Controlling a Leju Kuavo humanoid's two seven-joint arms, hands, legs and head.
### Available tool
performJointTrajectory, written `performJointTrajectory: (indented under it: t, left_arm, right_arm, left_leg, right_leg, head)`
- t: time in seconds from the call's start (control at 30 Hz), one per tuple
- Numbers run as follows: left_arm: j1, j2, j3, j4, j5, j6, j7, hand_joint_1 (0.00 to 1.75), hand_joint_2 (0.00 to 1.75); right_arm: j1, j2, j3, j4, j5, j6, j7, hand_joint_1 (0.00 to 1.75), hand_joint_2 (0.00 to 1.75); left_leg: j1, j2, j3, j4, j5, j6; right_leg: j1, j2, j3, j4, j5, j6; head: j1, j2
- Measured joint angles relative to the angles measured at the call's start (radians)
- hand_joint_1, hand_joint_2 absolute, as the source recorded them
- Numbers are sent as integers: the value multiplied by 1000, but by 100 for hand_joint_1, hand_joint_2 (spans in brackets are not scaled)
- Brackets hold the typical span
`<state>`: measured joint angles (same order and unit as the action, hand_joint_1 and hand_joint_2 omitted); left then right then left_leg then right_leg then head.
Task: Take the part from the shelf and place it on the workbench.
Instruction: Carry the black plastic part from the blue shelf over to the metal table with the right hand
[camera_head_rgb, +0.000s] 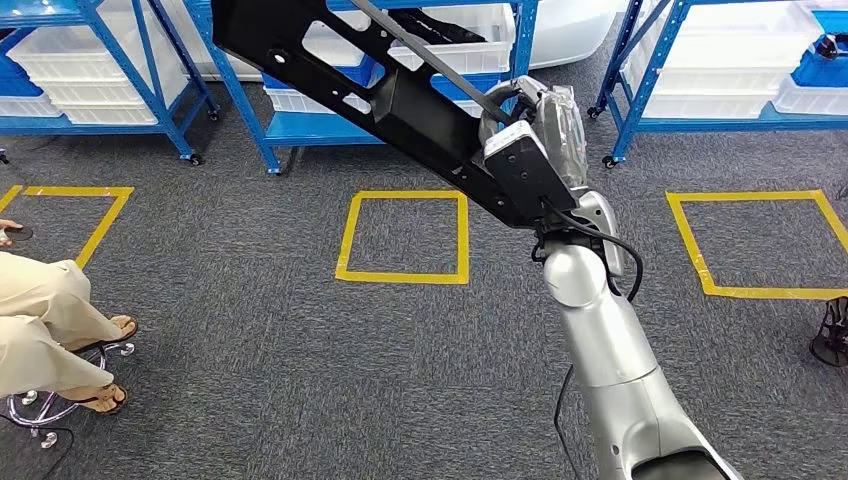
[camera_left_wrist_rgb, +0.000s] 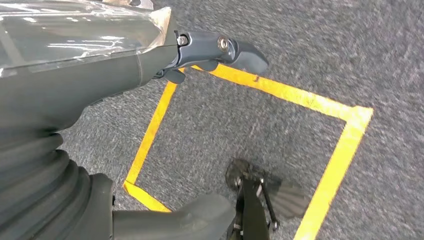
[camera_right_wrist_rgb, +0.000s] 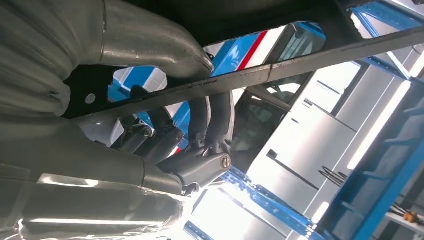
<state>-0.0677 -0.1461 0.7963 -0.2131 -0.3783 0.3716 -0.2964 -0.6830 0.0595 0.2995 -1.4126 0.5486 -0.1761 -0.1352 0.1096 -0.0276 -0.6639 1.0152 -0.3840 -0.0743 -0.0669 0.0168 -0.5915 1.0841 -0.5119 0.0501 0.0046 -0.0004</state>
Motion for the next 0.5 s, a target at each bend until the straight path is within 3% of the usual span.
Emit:
performJointTrajectory:
  t: [0.03, 0.1, 0.17, 0.2, 0.23, 0.3, 0.33, 0.37, 0.43, 0.5]
  left_arm:
    - [0, 0, 3, 0, 0, 1, 0, 0, 175]
    - [-1, -1, 6, 1, 0, 2, 0, 0, 175]
    - [-1, -2, 7, 1, 0, 3, 0, 0, 175]
    - [0, -2, 8, 1, 0, 3, 0, 0, 175]
    - [0, -2, 8, 1, 0, 3, 0, 0, 175]
    - [-2, 2, 9, 0, 0, 3, 0, 0, 175]
    - [-2, 3, 9, -1, 0, 4, 0, 0, 175]
    - [-3, 4, 9, -1, 0, 5, 0, 0, 175]
    - [-3, 2, 10, -1, -1, 6, 0, 0, 175]
    - [-1, 3, 10, 0, -1, 7, 1, 0, 175]
  right_arm:
    - [-2, 3, 0, 4, 0, -2, -2, 175, 175]
    - [-4, 7, 0, 12, 0, -5, -6, 175, 175]
    - [-4, 7, 0, 20, 0, -6, -6, 175, 175]
    - [-4, 8, 1, 24, 0, -6, -7, 175, 175]
    - [-5, 10, 1, 26, 0, -6, -7, 175, 175]
    - [-10, 15, 1, 30, 1, -7, -8, 175, 175]
    - [-13, 16, 1, 31, 2, -8, -8, 175, 175]
    - [-14, 17, 2, 33, 4, -10, -9, 175, 175]
    - [-14, 20, 3, 38, 7, -15, -9, 175, 175]
    - [-15, 24, 4, 41, 9, -19, -10, 175, 175]
  left_leg:
    - [-7, 12, -22, 53, -32, 9]
    - [-28, 31, -90, 214, -115, 35]
    - [-55, 32, -133, 322, -158, 67]
    - [-71, 32, -126, 320, -154, 91]
    - [-91, 32, -98, 279, -137, 121]
    - [-134, 45, -20, 154, -102, 197]
    - [-149, 52, 8, 106, -94, 225]
    - [-159, 57, 23, 76, -91, 243]
    - [-165, 49, 35, 48, -82, 246]
    - [-157, 38, 61, 2, -59, 235]
  right_leg:
    - [8, -5, -3, 0, 3, -5]
    - [25, -18, -7, -2, 6, -12]
    - [46, -33, -12, -2, 9, -17]
    - [58, -40, -13, -2, 9, -19]
    - [71, -46, -14, -3, 10, -23]
    - [93, -57, -13, -8, 13, -31]
    - [96, -63, -11, -13, 14, -34]
    - [97, -69, -10, -18, 16, -36]
    - [92, -81, -3, -31, 21, -34]
    - [92, -71, -4, -28, 16, -32]
  head:
    - [-4, 0]
    - [-12, 0]
    - [-15, 0]
    - [-15, 0]
    - [-15, 0]
    - [-9, 0]
    - [-4, 0]
    - [1, 0]
    - [4, 0]
    - [3, 0]
